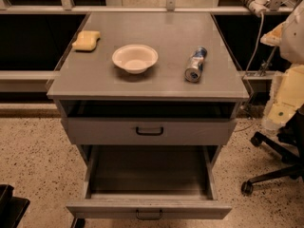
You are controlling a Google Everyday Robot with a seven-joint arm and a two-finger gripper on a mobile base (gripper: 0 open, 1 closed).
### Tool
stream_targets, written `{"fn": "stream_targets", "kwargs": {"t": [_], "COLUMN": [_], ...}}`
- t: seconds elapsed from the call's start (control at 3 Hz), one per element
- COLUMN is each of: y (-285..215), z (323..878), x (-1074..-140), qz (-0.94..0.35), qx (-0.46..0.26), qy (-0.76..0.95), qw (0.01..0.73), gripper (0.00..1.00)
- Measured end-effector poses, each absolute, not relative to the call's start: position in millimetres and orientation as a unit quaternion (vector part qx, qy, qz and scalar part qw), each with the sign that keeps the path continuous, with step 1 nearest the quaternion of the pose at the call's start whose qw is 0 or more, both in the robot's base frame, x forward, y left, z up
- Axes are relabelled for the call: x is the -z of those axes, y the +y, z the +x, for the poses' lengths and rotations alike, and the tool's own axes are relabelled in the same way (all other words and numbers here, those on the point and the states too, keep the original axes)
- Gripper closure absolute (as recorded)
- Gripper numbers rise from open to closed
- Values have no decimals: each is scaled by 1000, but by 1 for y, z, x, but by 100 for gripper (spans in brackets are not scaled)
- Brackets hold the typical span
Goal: Place redbull can into middle drawer
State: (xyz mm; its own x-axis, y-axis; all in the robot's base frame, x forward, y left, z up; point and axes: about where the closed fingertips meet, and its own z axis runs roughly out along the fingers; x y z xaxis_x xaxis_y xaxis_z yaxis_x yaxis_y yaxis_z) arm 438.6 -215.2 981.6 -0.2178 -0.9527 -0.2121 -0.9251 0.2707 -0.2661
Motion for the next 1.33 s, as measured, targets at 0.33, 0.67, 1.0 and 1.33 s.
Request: {"fn": "stream_targets", "kwargs": {"t": [0.33, 0.67, 1.0, 1.33], "y": [-215, -221, -217, -215], "z": [439, 431, 406, 383], "x": [-982, -966, -933, -866], "qz": [-602, -595, -577, -528], "qx": [41, 23, -18, -88], "qy": [779, 784, 788, 805], "qw": [168, 176, 212, 256], "gripper": [0, 0, 0, 0]}}
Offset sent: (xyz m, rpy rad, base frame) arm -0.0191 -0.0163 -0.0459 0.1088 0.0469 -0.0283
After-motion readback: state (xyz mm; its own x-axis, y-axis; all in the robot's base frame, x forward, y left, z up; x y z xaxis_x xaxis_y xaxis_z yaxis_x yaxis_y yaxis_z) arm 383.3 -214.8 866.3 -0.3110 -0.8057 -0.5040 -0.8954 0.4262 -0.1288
